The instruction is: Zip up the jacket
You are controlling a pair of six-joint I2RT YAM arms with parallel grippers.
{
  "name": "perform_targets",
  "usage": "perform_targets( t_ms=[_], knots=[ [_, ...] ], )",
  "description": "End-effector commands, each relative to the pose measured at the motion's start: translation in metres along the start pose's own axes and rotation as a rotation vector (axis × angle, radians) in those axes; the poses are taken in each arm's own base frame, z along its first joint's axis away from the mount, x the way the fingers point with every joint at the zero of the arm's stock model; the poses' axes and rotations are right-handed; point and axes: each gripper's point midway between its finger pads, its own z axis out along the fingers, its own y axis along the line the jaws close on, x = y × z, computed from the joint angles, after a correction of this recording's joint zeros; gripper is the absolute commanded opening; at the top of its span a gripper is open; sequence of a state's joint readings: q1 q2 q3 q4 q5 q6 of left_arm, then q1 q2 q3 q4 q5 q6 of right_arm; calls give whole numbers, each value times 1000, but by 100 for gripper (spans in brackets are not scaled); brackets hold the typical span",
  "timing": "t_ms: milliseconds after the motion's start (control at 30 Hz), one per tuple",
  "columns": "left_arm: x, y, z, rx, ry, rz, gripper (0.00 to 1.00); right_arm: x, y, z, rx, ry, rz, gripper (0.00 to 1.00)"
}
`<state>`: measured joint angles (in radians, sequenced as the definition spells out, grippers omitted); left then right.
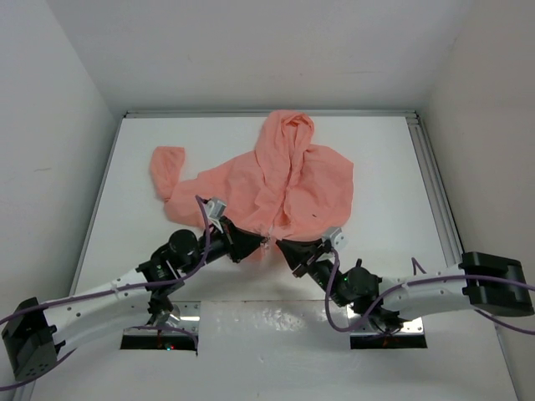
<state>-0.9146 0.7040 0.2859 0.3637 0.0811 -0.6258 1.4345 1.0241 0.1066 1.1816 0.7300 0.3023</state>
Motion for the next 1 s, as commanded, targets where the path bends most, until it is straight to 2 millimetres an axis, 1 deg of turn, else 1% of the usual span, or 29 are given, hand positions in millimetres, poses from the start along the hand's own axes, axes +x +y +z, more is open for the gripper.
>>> perform_targets(
  t_ms=[0,100,133,200,267,433,533,700,833,967],
  knots=[
    [-22,-32,-4,125,-52,9,0,-15,2,12,45,-36,5,0],
    [-16,-40,-5,160,-14,-4,0,-14,2,13,49,-40,6,0],
    [-13,-46,-6,189,9,-8,0,-14,2,13,50,-40,3,0],
    [-10,-48,-6,202,25,-12,0,-14,1,16,65,-38,-13,0],
    [-9,-43,-6,179,27,-17,0,-14,1,17,74,-38,-14,0],
    [-15,-31,-6,109,-12,-13,0,-12,-6,14,97,-36,-19,0],
    [-15,-22,-6,66,-14,-4,0,-11,-7,13,98,-32,-19,0],
    [-13,-18,-5,46,-10,-3,0,-6,-4,13,85,-16,-21,0],
    [-11,-14,-4,27,-6,-3,0,-4,-9,12,103,-11,-32,0],
    [-13,-14,-4,26,-7,0,0,-3,-14,11,125,-5,-49,0]
  ],
)
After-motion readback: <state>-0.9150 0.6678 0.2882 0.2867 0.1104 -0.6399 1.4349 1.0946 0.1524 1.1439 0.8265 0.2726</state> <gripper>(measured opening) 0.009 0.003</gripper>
